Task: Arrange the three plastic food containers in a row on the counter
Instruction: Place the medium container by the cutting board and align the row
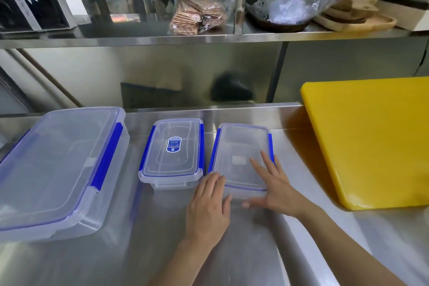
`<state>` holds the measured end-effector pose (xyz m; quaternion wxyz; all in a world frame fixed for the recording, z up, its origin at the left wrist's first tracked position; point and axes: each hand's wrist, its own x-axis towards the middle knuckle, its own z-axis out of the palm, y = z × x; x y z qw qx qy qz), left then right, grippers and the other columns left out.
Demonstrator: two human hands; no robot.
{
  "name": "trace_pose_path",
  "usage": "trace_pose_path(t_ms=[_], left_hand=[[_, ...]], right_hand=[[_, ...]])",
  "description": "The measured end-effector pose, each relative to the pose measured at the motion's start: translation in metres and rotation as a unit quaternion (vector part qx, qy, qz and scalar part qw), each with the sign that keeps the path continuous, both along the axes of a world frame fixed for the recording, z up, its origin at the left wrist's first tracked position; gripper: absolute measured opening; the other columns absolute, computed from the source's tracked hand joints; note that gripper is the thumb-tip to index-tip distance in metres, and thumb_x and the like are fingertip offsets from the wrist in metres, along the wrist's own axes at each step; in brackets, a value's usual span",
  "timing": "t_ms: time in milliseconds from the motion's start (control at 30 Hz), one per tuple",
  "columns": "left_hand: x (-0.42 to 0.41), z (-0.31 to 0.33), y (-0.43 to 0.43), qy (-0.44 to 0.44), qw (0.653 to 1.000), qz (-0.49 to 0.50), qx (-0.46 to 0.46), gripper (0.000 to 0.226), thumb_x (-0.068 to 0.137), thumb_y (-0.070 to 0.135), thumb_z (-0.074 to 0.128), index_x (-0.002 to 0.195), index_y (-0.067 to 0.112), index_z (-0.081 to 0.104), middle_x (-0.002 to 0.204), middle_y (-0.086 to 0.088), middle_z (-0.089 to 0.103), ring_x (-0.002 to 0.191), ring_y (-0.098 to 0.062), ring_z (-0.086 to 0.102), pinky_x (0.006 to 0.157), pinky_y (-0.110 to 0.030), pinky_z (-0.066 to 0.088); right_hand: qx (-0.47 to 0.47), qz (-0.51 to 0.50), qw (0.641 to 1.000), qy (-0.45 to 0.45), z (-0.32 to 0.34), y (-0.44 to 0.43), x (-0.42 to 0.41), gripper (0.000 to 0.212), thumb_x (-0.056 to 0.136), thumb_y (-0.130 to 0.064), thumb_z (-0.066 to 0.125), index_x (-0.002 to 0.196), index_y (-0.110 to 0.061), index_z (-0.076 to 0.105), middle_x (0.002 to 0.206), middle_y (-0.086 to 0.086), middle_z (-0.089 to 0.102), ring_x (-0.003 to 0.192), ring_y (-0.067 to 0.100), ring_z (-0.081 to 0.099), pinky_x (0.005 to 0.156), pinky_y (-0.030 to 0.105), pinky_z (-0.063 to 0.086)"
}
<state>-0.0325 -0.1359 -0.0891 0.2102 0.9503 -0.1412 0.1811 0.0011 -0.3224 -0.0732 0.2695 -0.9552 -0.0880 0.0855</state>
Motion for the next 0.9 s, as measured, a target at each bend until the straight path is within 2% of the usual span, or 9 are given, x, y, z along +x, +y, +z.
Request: trace_pose_path(t_ms=[67,133,200,267,367,467,500,667,900], left_hand=[[0.001,-0.005,0.001,0.020,1.000,-0.015,0.009,0.056,0.073,0.019,0.077,0.124,0.005,0.059,0.131,-0.009,0.061,0.125,-0.027,0.053,0.097,-0.041,0.044],[0.002,-0.008,0.001,0.045,0.998,-0.034,0.009,0.064,0.082,0.024,0.067,0.139,0.012,0.042,0.148,-0.002,0.041,0.140,-0.016,0.023,0.108,-0.034,0.026],[0.007,-0.010,0.001,0.083,0.995,-0.051,0.010,0.070,0.089,0.031,0.054,0.148,0.022,0.018,0.155,0.013,0.010,0.139,0.001,-0.013,0.110,-0.022,0.010],[0.012,-0.011,-0.001,0.106,0.992,-0.064,0.014,0.074,0.091,0.036,0.048,0.149,0.028,0.003,0.148,0.023,-0.012,0.129,0.011,-0.032,0.108,-0.017,0.006],[0.019,-0.009,-0.008,0.123,0.990,-0.072,0.004,0.077,0.091,0.035,0.050,0.149,0.027,0.001,0.154,0.020,-0.009,0.128,0.011,-0.032,0.109,-0.018,0.008],[0.022,-0.010,-0.017,0.127,0.989,-0.081,0.002,0.078,0.089,0.033,0.051,0.150,0.023,0.003,0.160,0.011,0.001,0.134,0.004,-0.024,0.110,-0.019,0.008],[0.021,-0.010,-0.020,0.127,0.988,-0.088,0.003,0.078,0.089,0.032,0.051,0.150,0.023,0.002,0.160,0.009,0.001,0.135,0.003,-0.023,0.111,-0.019,0.008],[0.022,-0.005,-0.042,0.125,0.984,-0.129,0.007,0.080,0.087,0.027,0.051,0.150,0.015,0.003,0.161,0.003,0.000,0.138,-0.006,-0.023,0.112,-0.020,0.003],[0.026,0.005,-0.081,0.184,0.967,-0.176,0.017,0.084,0.089,0.029,0.052,0.149,0.015,-0.004,0.161,0.003,-0.008,0.144,-0.014,-0.018,0.116,-0.028,0.007]], right_hand=[[-0.039,0.033,0.998,0.025,0.004,-0.011,0.010,0.107,0.068,-0.052,0.070,0.141,-0.038,-0.006,0.151,-0.008,-0.024,0.136,0.021,-0.028,0.113,0.045,0.007],[-0.036,0.042,0.998,0.034,0.008,-0.016,0.021,0.103,0.071,-0.041,0.072,0.141,-0.039,-0.003,0.153,-0.005,-0.022,0.137,0.020,-0.026,0.113,0.045,0.012],[-0.042,0.045,0.997,0.035,0.010,-0.016,0.029,0.100,0.072,-0.035,0.073,0.142,-0.040,0.001,0.154,-0.004,-0.021,0.138,0.020,-0.023,0.112,0.044,0.018],[-0.062,0.040,0.997,0.025,0.009,-0.018,0.035,0.098,0.073,-0.032,0.073,0.142,-0.040,0.004,0.154,-0.003,-0.018,0.139,0.021,-0.019,0.110,0.042,0.023],[-0.107,0.033,0.994,-0.004,0.009,-0.022,0.038,0.096,0.074,-0.038,0.070,0.142,-0.038,0.003,0.156,-0.003,-0.013,0.141,0.019,-0.015,0.110,0.041,0.025],[-0.180,0.056,0.981,-0.048,0.009,-0.033,0.041,0.094,0.074,-0.049,0.065,0.143,-0.035,0.002,0.157,0.002,-0.007,0.142,0.019,-0.010,0.114,0.038,0.006],[-0.188,0.055,0.979,-0.051,0.010,-0.037,0.042,0.095,0.074,-0.050,0.065,0.143,-0.035,0.003,0.157,0.002,-0.005,0.142,0.019,-0.008,0.113,0.038,0.005],[-0.190,0.023,0.980,-0.044,0.012,-0.065,0.039,0.098,0.070,-0.051,0.068,0.142,-0.040,0.003,0.157,-0.004,-0.002,0.142,0.016,0.000,0.109,0.041,0.019],[-0.206,-0.028,0.977,-0.040,0.015,-0.108,0.030,0.097,0.069,-0.047,0.070,0.139,-0.046,0.002,0.156,-0.009,0.002,0.142,0.014,0.006,0.107,0.039,0.022]])
